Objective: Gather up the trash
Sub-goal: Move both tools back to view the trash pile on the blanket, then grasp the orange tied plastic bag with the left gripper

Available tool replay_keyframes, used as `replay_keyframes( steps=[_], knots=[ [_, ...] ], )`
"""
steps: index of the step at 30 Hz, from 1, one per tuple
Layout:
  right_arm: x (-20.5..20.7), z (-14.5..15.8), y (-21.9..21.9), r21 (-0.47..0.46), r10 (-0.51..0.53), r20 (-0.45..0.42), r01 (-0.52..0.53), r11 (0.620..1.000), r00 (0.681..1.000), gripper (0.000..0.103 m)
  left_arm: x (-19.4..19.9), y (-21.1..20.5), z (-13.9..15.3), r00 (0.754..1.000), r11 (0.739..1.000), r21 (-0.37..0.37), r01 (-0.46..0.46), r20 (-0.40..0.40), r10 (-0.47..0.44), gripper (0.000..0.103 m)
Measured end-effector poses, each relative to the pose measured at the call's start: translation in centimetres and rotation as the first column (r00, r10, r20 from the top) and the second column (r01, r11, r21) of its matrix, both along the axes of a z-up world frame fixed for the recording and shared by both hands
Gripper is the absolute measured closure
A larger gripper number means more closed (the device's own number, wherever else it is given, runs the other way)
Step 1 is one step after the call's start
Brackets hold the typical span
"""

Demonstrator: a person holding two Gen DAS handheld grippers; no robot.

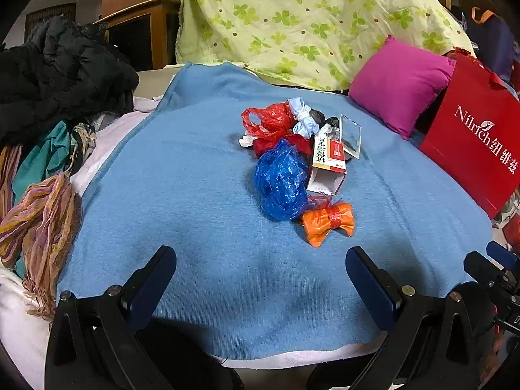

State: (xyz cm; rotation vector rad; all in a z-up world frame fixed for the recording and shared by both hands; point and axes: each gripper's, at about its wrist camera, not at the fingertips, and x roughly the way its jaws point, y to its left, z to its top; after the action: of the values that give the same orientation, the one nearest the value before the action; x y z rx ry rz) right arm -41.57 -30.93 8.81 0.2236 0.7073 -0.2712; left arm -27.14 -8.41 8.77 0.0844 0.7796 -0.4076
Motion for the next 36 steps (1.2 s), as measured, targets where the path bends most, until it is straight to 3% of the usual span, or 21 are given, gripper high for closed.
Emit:
replay_keyframes(
  steps=[8, 12, 22, 24, 25, 30, 36],
  knots=[
    [-1.4, 0.1, -2.3, 0.015, -0.062, 0.042, 0.062, 0.998, 0.997, 0.0, 1.1, -4.4, -1.5, 0.996, 0.997, -0.005, 0.073, -0.056, -0.073, 0.0],
    [-2.3, 0.3, -4.0, 0.037, -0.101, 0.059, 0.099, 0.994, 0.993, 0.0, 2.4, -7.6, -3.3, 0.993, 0.999, 0.005, 0.048, -0.108, -0.047, 0.0],
    [-3.1, -1.0, -6.3, 0.082, -0.139, 0.053, 0.135, 0.987, 0.989, 0.0, 5.8, -11.9, -6.2, 0.992, 0.994, 0.103, -0.033, -0.114, 0.044, 0.0],
    [-3.1, -1.2, -6.3, 0.081, -0.141, 0.048, 0.137, 0.987, 0.989, 0.0, 6.0, -11.5, -6.3, 0.992, 0.997, 0.077, -0.025, -0.121, 0.034, 0.009],
    [-3.0, -1.2, -6.3, 0.082, -0.142, 0.046, 0.138, 0.987, 0.989, 0.0, 6.1, -11.2, -6.2, 0.992, 0.998, 0.062, -0.006, -0.129, 0.014, 0.035],
    [-2.5, -1.3, -5.6, 0.075, -0.133, 0.039, 0.13, 0.989, 0.99, 0.0, 4.6, -9.6, -5.9, 0.988, 0.996, 0.054, 0.064, -0.142, -0.055, 0.033],
    [-0.8, -1.0, -3.4, 0.043, -0.078, 0.02, 0.077, 0.996, 0.997, 0.0, 2.7, -6.5, -4.7, 0.981, 0.992, -0.022, 0.125, -0.144, -0.127, 0.033]
  ],
)
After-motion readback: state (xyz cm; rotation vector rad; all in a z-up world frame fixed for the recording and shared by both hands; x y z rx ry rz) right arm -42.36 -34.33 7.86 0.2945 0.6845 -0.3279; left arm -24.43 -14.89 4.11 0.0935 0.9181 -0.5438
